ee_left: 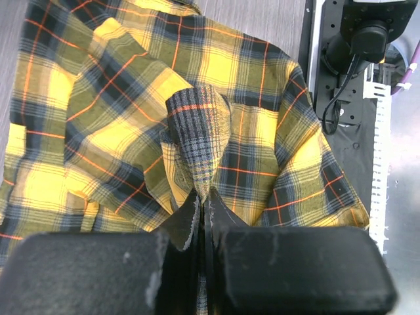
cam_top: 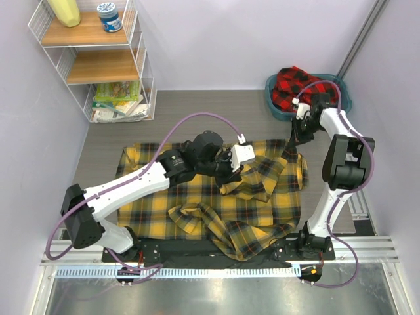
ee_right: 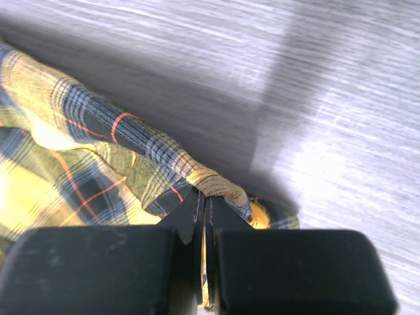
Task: Fold and stack the long sleeve shirts
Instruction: Fold the shirt
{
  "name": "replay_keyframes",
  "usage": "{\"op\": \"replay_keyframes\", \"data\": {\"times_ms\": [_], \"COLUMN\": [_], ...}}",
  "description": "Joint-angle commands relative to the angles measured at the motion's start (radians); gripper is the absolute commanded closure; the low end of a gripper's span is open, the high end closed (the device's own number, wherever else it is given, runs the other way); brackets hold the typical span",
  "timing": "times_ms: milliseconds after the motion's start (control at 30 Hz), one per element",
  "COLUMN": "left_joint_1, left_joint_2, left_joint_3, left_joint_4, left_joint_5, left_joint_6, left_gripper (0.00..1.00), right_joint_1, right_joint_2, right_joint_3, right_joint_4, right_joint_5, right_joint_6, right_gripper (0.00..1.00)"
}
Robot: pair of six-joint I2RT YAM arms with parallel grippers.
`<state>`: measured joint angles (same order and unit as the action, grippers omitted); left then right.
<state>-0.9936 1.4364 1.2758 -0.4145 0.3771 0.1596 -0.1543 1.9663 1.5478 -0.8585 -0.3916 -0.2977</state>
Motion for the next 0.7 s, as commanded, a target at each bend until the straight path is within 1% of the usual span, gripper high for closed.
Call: {"op": "replay_keyframes", "data": {"times_ms": [0,33,100,133,233,333,433,467,500,533,567,600,667], "left_joint_1": [0.000,-0.004,-0.005,-0.010,-0.020,-0.039,-0.040,-0.039,-0.037,-0.024,-0.013,0.001,0.077], "left_joint_2": [0.028,0.035,0.064,0.076,0.094,0.079,0.067,0.055,0.049,0.039,0.024,0.016,-0.013], "left_joint_3": [0.034,0.025,0.014,0.011,0.014,0.014,0.019,0.022,0.019,0.014,0.011,0.005,-0.018], "left_joint_4": [0.037,0.031,0.022,0.016,0.000,-0.001,-0.001,0.000,-0.001,0.006,0.009,0.011,0.032], "left_joint_5": [0.049,0.051,0.068,0.080,0.124,0.137,0.120,0.117,0.112,0.106,0.097,0.077,0.052], "left_joint_6": [-0.014,-0.023,-0.044,-0.064,-0.104,-0.111,-0.120,-0.117,-0.117,-0.121,-0.147,-0.153,-0.225], "left_gripper": [1.00,1.00,1.00,1.00,1.00,1.00,1.00,1.00,1.00,1.00,1.00,1.00,1.00], "right_joint_1": [0.002,0.004,0.004,0.002,0.004,0.030,0.117,0.140,0.194,0.211,0.225,0.232,0.231], "right_joint_2": [0.048,0.051,0.040,0.026,-0.067,-0.170,-0.207,-0.201,-0.184,-0.141,-0.111,-0.084,-0.020], "right_joint_3": [0.014,0.008,0.017,0.029,0.049,0.048,0.006,-0.006,-0.015,-0.020,-0.020,-0.020,-0.040], "right_joint_4": [0.032,0.015,-0.026,-0.063,-0.111,-0.103,-0.047,-0.025,-0.008,0.009,0.012,0.013,0.016], "right_joint_5": [0.075,0.080,0.074,0.076,0.036,-0.016,-0.024,-0.010,-0.004,0.022,0.031,0.034,0.055], "right_joint_6": [-0.004,-0.015,-0.065,-0.078,-0.121,-0.127,-0.091,-0.077,-0.070,-0.066,-0.060,-0.061,-0.089], "right_gripper": [0.98,0.92,0.75,0.60,0.51,0.51,0.51,0.54,0.57,0.60,0.66,0.69,0.71]}}
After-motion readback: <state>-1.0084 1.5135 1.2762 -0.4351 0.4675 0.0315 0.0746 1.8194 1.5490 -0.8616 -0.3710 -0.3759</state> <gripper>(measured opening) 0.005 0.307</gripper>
